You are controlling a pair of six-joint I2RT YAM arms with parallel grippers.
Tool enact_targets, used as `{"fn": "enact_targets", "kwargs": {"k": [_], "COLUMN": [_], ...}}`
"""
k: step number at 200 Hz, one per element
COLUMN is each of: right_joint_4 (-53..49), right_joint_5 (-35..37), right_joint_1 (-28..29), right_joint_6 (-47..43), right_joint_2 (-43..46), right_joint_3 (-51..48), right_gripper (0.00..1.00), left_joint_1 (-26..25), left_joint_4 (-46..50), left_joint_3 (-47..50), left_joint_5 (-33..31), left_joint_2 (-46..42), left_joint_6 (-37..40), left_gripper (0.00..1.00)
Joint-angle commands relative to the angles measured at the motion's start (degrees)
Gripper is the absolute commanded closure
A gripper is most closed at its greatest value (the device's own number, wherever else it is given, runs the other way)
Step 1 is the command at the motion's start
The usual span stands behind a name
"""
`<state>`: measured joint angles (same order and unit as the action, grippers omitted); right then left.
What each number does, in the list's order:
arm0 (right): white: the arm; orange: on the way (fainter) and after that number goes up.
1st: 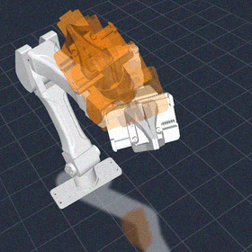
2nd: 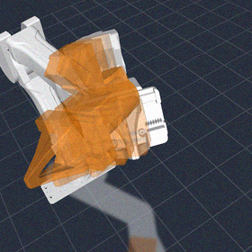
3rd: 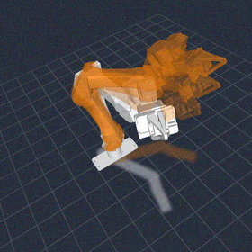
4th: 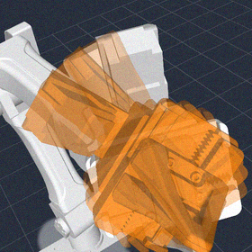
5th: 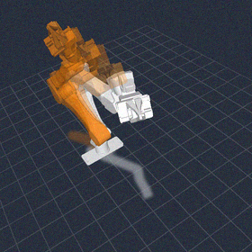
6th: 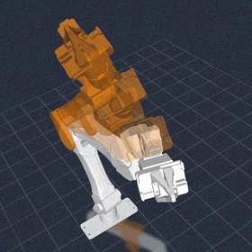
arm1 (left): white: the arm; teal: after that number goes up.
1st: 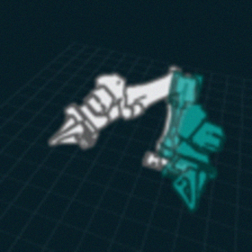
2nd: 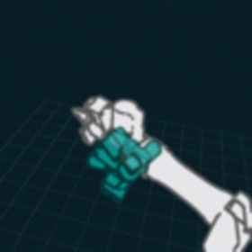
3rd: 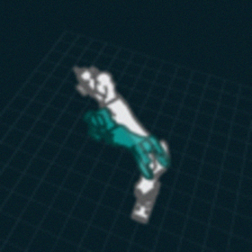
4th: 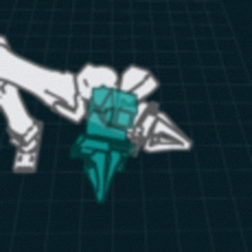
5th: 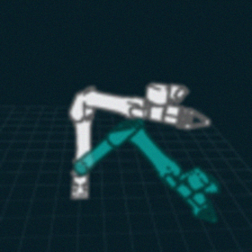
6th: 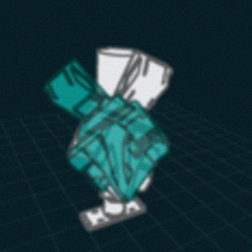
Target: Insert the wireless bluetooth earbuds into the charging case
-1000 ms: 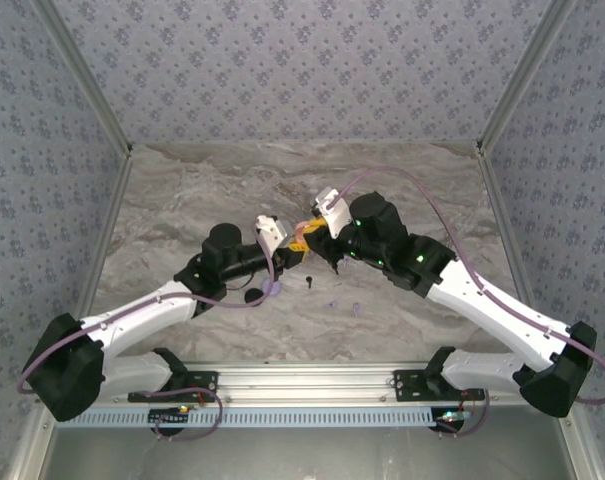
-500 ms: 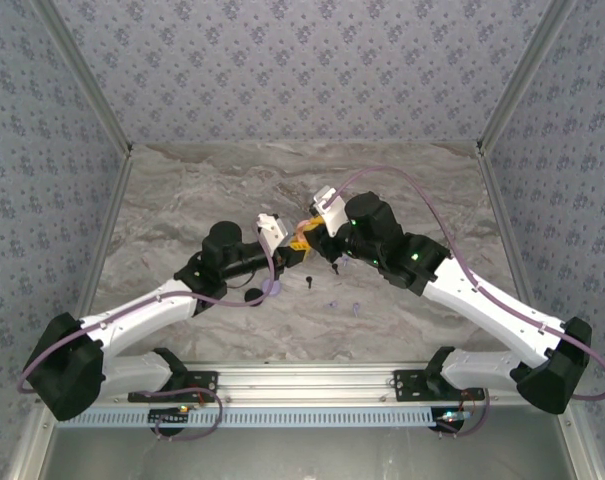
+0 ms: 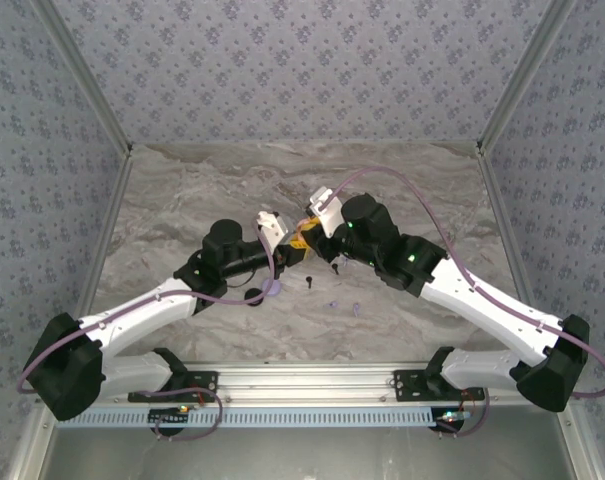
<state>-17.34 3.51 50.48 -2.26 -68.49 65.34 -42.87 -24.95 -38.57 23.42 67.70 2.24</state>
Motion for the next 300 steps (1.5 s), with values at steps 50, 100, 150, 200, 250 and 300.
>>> {"fn": "enact_targets", "kwargs": {"k": [50, 100, 150, 200, 250, 300], "right_joint_4": [0.0, 0.4, -1.1, -3.6, -2.5, 6.1], "right_joint_5": [3.1, 0.5, -3.4, -6.6, -24.5, -43.4], "right_joint_1": [1.3, 1.2, 0.0, -2.6, -13.5, -21.5], "right_joint_6": [-2.3, -1.7, 0.3, 3.4, 12.3, 22.1], "right_joint_2": [-0.4, -0.4, 0.3, 3.0, 7.8, 5.7], "right_joint_3": [-2.7, -3.0, -1.7, 2.4, 1.1, -5.6], "right_gripper": [0.78, 0.76, 0.66, 0.49, 0.28, 0.00], "left_joint_1": [-0.3, -0.3, -0.3, -0.3, -0.2, -0.3], "left_joint_4": [-2.1, -2.2, -2.7, -3.1, -4.8, -7.1], "left_joint_3": [-2.4, -2.4, -2.1, -1.3, -0.3, 0.6], "left_joint_5": [1.6, 1.3, 1.1, 0.7, 0.9, 3.8], "left_joint_2": [0.2, 0.2, 0.5, 1.3, 0.9, -0.1], "left_joint_6": [-1.2, -1.5, -1.5, -0.8, -0.4, -0.2], "left_gripper": [0.94, 0.94, 0.94, 0.94, 0.94, 0.94]}}
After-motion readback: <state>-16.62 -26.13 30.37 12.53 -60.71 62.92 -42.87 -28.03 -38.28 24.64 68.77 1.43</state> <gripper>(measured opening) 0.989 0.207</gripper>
